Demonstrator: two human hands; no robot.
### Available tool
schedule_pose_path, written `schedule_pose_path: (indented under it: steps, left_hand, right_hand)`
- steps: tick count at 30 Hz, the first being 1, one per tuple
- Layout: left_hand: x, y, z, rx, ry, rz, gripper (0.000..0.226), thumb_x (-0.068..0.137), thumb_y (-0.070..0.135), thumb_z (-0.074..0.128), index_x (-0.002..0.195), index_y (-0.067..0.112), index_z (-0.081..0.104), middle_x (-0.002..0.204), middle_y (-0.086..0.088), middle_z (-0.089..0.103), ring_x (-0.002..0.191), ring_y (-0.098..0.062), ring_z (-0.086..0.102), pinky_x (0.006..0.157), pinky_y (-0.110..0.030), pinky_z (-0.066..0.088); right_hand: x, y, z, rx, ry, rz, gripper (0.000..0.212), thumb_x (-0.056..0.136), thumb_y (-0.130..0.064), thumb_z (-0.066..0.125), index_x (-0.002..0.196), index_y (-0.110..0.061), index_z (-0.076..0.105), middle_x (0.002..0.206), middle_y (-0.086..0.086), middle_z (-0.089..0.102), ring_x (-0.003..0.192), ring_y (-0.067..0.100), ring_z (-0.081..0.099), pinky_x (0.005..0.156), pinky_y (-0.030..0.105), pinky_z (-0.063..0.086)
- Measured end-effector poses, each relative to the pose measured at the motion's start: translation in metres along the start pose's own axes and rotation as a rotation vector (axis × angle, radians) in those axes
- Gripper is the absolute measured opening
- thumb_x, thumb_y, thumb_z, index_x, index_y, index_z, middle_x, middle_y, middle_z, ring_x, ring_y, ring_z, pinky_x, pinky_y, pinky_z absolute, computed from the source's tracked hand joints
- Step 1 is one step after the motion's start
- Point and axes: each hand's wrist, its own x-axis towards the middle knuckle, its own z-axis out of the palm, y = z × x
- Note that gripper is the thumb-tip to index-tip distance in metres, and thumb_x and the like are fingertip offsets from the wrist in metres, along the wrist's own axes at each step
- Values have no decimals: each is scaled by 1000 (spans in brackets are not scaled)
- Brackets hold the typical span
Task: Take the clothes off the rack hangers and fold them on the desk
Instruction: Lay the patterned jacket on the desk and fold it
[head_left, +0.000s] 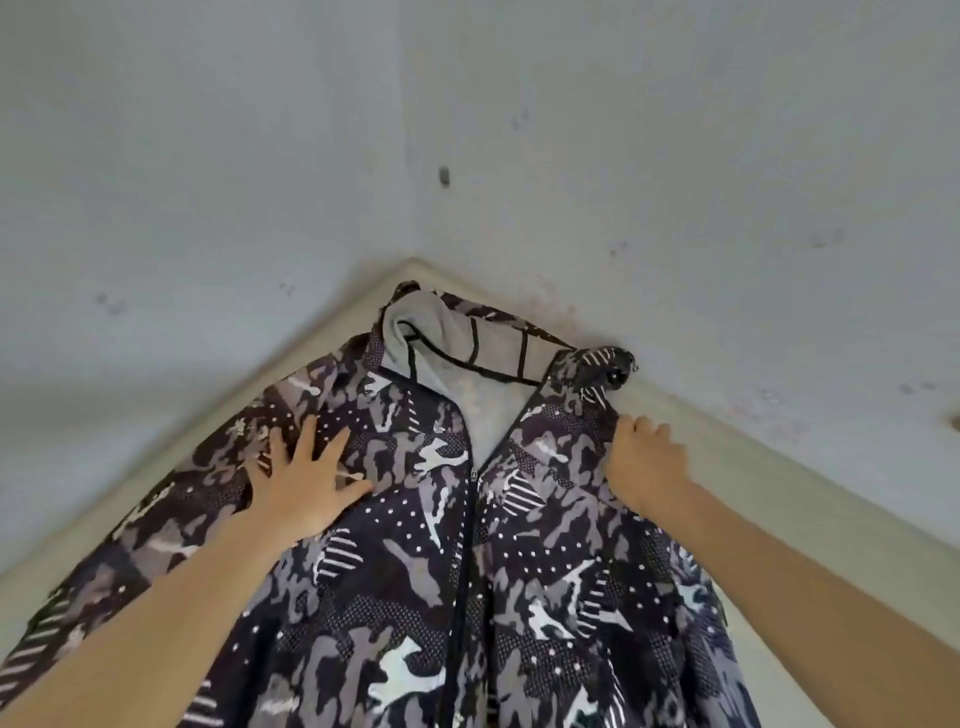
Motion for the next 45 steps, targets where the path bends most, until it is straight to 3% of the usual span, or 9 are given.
schedule_pose_path:
  steps: [7,12,16,22,27,30,33,40,45]
  left_hand:
    - [20,-23,8,120,-78,-32,93,77,86,22,147,45,-24,158,0,-29,145,-43,-17,114,-68,6]
    - [19,-1,-1,85,-56,-108,81,94,62,38,154,34,-8,162,-2,-18,147,-42,-11,113,-69,6]
    - [-37,51,18,-115,235,313,60,101,27,42,155,28,16,163,1,7,150,-27,9,118,-56,16]
    - [-119,117,70,-162,-96,401,70,91,68,24,152,44,-2,160,13,-20,148,-26,-17,116,-62,0]
    - [-128,129,90,3,-141,322,78,86,77,23,152,45,-4,159,2,-27,145,-35,-24,112,-68,-4]
    - [-134,138,90,64,-138,290,75,90,73,28,152,45,-4,159,0,-27,145,-37,-24,111,-70,0]
    - [-141,146,89,89,-167,254,74,94,66,34,152,45,-7,160,0,-26,145,-38,-23,111,-72,6]
    - [-152,165,87,55,-260,159,72,99,50,42,151,46,-6,160,0,-25,145,-40,-22,107,-75,16]
    - [-182,205,109,57,-300,137,71,102,41,40,148,50,-13,158,3,-31,144,-39,-24,106,-75,14]
  right_hand:
    - [-3,1,21,163,-308,-168,76,97,-52,39,155,-22,1,162,9,-5,145,45,8,116,51,15]
    - [-17,29,2,545,-112,-164,57,95,-13,49,149,-17,30,151,8,32,133,26,39,103,29,34]
    - [-63,82,32,511,-268,74,64,91,-9,53,147,-7,23,143,18,41,125,32,48,99,35,43]
    - [-151,112,70,865,-472,277,63,94,-37,59,142,-12,27,126,7,55,100,18,59,79,25,48]
    - [-209,107,91,874,-475,137,130,50,-88,60,147,-16,11,139,3,48,116,17,56,93,25,46]
    - [-227,112,96,855,-481,170,99,73,-55,75,143,-17,15,131,6,54,109,20,59,91,26,48]
    - [-228,121,95,789,-432,186,53,88,-18,64,130,-13,32,113,6,58,97,21,61,80,26,52]
    - [-205,189,40,398,-219,68,6,87,-11,51,93,-13,51,100,11,62,97,30,62,72,28,42]
    - [-214,226,-27,-111,343,-124,68,56,2,77,112,-13,43,101,9,48,81,28,51,58,34,39]
